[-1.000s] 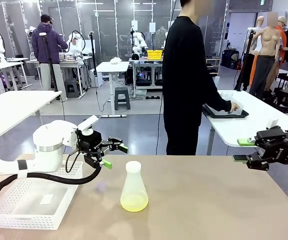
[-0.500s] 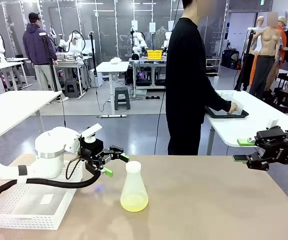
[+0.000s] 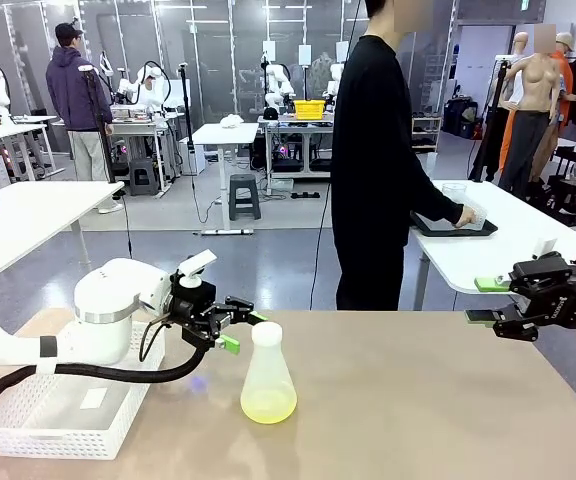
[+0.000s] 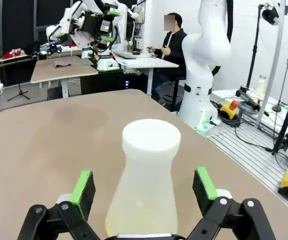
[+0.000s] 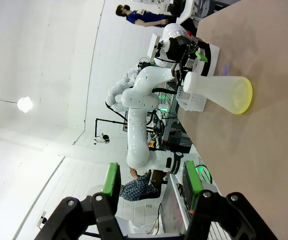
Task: Prepare the solutions needed for the experiment.
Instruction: When the human places the Big flask in the center of the table, pick up the Big flask and place it in the left Organizing basket.
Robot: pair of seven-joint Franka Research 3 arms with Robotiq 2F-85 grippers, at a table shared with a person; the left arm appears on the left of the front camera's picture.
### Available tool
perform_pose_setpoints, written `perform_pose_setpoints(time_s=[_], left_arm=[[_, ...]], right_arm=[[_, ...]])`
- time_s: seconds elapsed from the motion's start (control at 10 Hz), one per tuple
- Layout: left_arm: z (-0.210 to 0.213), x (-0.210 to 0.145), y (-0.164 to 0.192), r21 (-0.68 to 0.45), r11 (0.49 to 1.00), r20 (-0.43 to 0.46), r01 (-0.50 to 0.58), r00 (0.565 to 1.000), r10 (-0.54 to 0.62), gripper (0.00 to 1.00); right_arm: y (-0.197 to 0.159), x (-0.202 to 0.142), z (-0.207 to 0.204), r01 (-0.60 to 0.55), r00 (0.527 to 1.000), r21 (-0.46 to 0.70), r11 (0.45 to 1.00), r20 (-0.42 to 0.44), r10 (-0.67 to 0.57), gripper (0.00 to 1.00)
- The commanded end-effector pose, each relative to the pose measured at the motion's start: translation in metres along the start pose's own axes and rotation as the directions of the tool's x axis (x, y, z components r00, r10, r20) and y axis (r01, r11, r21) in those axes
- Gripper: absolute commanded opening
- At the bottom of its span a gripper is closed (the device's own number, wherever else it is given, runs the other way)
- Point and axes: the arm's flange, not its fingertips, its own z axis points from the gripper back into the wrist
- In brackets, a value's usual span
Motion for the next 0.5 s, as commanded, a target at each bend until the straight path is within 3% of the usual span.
perform_pose_setpoints(time_s=[0.0, 0.4], left_arm=[[-0.047, -0.002, 0.084, -0.038, 0.999, -0.001, -0.016, 1.0, 0.016, 1.0], [-0.07, 0.009, 0.075, -0.107, 0.993, 0.039, 0.04, 0.999, -0.036, 1.0]], right_arm=[[0.001, 0.001, 0.0, -0.005, 1.0, 0.005, 1.0, -0.001, 0.005, 0.64], [0.001, 0.001, 0.0, -0.005, 1.0, 0.005, 1.0, -0.001, 0.005, 0.64]])
